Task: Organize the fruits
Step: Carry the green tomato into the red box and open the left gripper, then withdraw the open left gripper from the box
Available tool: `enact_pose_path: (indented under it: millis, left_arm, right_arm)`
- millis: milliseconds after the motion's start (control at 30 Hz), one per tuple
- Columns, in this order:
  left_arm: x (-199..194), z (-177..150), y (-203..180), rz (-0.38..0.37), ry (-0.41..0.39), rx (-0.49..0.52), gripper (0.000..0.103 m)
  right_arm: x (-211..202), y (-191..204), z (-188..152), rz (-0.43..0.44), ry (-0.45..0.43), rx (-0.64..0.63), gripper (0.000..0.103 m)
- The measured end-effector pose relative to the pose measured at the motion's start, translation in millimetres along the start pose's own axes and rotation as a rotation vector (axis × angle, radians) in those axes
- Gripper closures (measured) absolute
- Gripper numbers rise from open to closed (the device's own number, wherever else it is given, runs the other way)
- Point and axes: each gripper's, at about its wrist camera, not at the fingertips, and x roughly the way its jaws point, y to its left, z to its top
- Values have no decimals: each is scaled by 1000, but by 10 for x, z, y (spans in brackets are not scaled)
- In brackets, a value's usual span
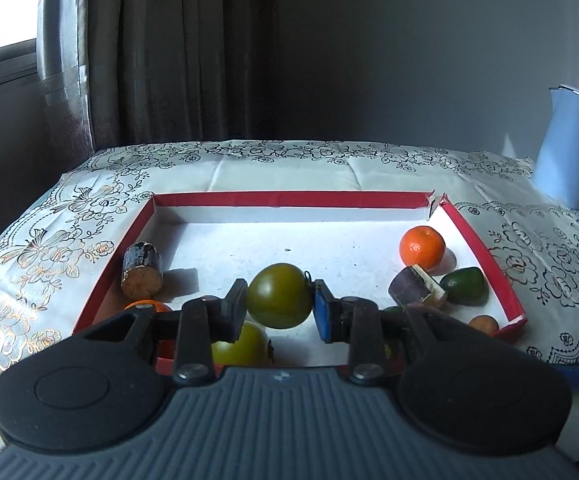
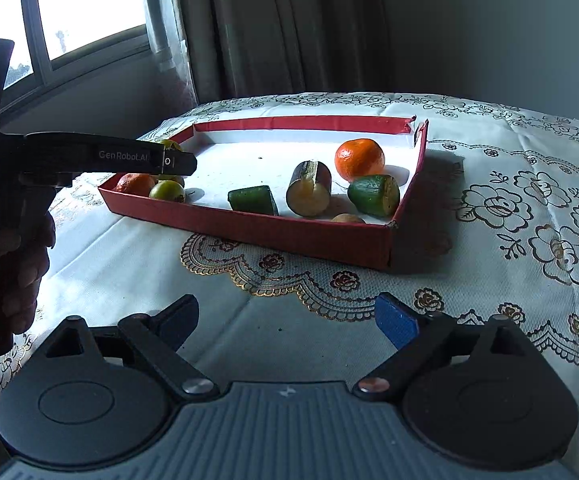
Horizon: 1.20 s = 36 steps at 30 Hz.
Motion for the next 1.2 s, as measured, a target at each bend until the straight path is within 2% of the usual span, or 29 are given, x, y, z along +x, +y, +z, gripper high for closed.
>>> enact_pose_path:
  millis: [333, 700, 733, 767, 800, 833, 867, 1033, 1200]
  left_arm:
    - [413, 198, 2, 59, 26, 0, 72]
    - [660, 88, 56, 96, 90, -16, 70]
    - [649, 82, 49, 106, 85, -12, 64]
    - [631, 84, 44, 117, 75, -11, 50]
    - [602, 89, 41, 128, 60, -10, 40]
    - [554, 99, 32, 144, 38, -8, 23]
    - [498, 107, 21, 161, 12, -3, 13]
    - [224, 161, 3, 196, -42, 12, 0]
    - [-44, 107, 43, 196, -32, -19, 0]
  right_arm:
    - [15, -16, 2, 11, 1, 5, 4]
    - [21, -15, 10, 14, 6, 0, 2]
    - [21, -12, 7, 14, 6, -1, 2]
    - [21, -12, 7, 14, 7, -2, 2]
    - [22, -10, 7, 14, 7, -1, 2]
    - [22, -10, 8, 14, 7, -1, 2]
    - [22, -9, 9, 13, 7, -2, 2]
    - [24, 4, 11, 11, 9, -6, 2]
    - [22, 4, 12, 11, 9, -6, 2]
